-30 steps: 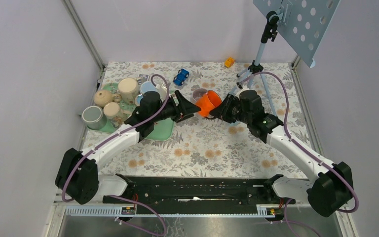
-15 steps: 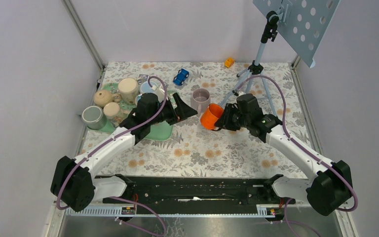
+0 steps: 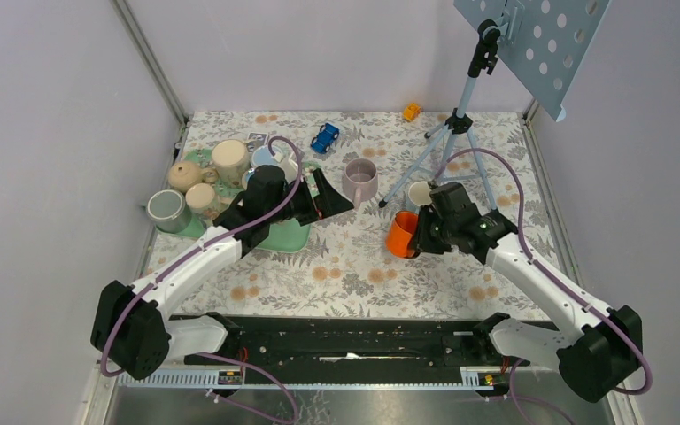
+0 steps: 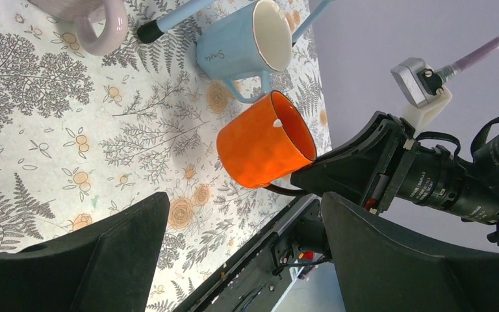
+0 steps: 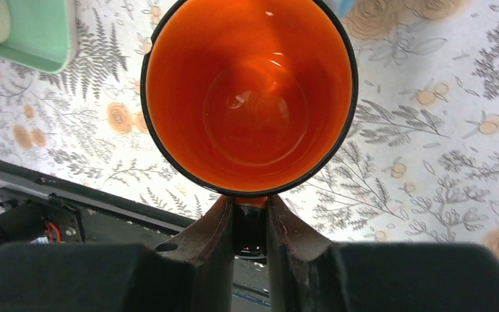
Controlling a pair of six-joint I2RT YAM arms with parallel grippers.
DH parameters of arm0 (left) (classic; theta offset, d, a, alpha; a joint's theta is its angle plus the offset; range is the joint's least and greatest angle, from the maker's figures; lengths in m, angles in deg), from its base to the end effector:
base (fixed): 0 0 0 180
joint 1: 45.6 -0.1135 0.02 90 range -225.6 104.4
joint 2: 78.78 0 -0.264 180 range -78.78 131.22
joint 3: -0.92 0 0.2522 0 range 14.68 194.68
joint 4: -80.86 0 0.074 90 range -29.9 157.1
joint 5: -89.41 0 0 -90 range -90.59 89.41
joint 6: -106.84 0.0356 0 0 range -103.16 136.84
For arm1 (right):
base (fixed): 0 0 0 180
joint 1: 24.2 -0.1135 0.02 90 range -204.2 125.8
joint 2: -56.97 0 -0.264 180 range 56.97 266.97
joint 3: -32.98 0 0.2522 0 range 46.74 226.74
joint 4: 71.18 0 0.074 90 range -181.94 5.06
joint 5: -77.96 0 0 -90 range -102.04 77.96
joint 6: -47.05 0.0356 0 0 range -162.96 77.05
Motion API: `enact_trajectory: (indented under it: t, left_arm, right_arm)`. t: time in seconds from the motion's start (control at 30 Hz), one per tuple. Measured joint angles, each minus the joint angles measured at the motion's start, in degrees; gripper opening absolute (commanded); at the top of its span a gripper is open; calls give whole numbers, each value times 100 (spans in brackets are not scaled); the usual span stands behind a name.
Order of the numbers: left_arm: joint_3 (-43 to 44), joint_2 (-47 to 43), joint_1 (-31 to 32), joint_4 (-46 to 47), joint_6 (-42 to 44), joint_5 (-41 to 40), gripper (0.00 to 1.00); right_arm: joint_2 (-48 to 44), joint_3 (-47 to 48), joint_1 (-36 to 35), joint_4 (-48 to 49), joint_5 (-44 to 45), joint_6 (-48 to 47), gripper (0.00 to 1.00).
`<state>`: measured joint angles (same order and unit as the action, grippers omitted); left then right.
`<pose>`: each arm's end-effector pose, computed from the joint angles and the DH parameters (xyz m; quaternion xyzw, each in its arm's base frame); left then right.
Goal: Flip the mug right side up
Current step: Place the cup at the center of the board.
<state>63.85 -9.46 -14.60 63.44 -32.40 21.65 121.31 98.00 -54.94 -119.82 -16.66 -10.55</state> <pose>0.2290 -0.1533 0.2892 -0.0263 0.8283 -0.4688 0.3056 0.1972 0.1206 0.2731 -0.0009 0.9328 0.2197 0.2857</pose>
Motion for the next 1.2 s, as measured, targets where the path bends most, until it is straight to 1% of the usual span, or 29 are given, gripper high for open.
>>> enact_trajectory:
  t: [0.37,0.5,0.63,0.67,0.73,0.9,1.03,1.2]
  left_arm:
    - [0,0,-28,-59,144,153,93]
    - [0,-28,-33,-59,190,203,94]
    - [0,-103,-48,-66,254,267,95]
    - [0,-116,-52,-70,273,286,97]
    - [0,-138,-68,-87,299,317,99]
    - [0,-151,-96,-127,341,380,99]
    - [0,-153,-105,-146,361,424,99]
    - [0,-236,-107,-232,378,442,99]
  right_arm:
    - [-358,-396,0,-708,404,146,0]
    - [-446,-490,0,-935,789,343,0]
    - [-586,-662,0,-968,1200,579,0]
    - [-616,-708,0,-960,1305,636,0]
    - [-682,-837,0,-933,1565,754,0]
    - [-717,-1069,0,-730,2162,964,0]
    - [-643,-1233,0,-304,2682,1012,0]
    - [-280,-1390,13,374,3250,940,0]
